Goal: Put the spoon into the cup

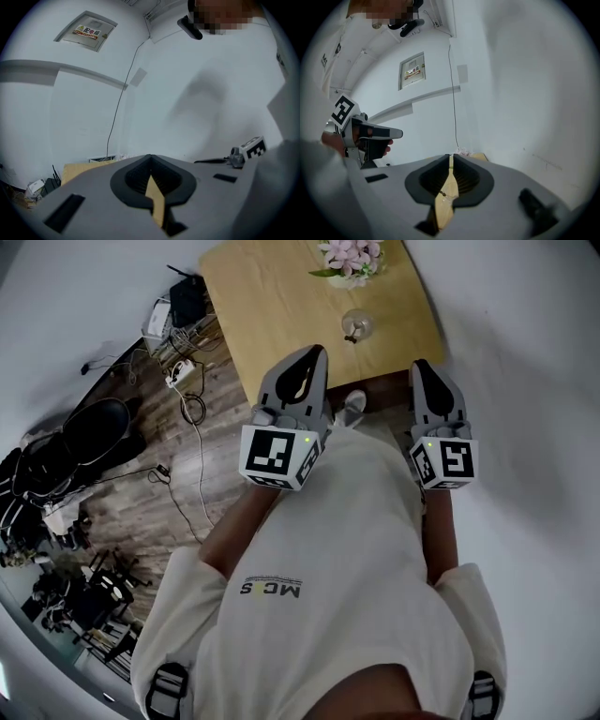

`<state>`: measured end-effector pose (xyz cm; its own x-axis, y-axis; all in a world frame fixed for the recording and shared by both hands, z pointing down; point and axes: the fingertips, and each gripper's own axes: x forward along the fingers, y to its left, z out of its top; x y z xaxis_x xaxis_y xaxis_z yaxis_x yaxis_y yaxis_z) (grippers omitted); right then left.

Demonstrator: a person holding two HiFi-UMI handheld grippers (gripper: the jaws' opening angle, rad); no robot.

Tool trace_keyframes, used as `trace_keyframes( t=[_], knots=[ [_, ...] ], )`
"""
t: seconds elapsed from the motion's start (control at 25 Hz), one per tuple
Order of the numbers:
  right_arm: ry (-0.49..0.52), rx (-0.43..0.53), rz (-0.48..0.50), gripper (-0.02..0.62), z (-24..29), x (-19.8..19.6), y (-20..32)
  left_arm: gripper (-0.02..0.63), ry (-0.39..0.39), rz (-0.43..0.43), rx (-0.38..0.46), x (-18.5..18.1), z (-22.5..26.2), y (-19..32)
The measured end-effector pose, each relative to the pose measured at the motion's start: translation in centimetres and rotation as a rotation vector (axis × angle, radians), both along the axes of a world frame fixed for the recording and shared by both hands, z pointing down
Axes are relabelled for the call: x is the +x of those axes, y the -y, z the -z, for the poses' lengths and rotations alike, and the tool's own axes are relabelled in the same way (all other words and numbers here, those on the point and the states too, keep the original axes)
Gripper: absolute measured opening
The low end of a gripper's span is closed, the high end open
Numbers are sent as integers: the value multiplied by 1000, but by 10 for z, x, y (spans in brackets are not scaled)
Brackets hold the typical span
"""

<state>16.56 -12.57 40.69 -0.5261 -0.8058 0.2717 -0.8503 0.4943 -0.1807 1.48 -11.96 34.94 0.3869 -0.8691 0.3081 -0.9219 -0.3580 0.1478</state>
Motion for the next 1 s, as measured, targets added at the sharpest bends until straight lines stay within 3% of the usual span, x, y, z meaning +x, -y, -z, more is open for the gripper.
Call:
trace_keyframes(
  t=[0.52, 1.0],
  knots=[
    [-56, 52, 120, 44, 31, -18, -10, 11, 1, 92, 30, -34, 18, -23],
    [-92, 58, 233, 44, 48, -37, -8, 11, -7, 69, 12, -29, 14, -18]
  ],
)
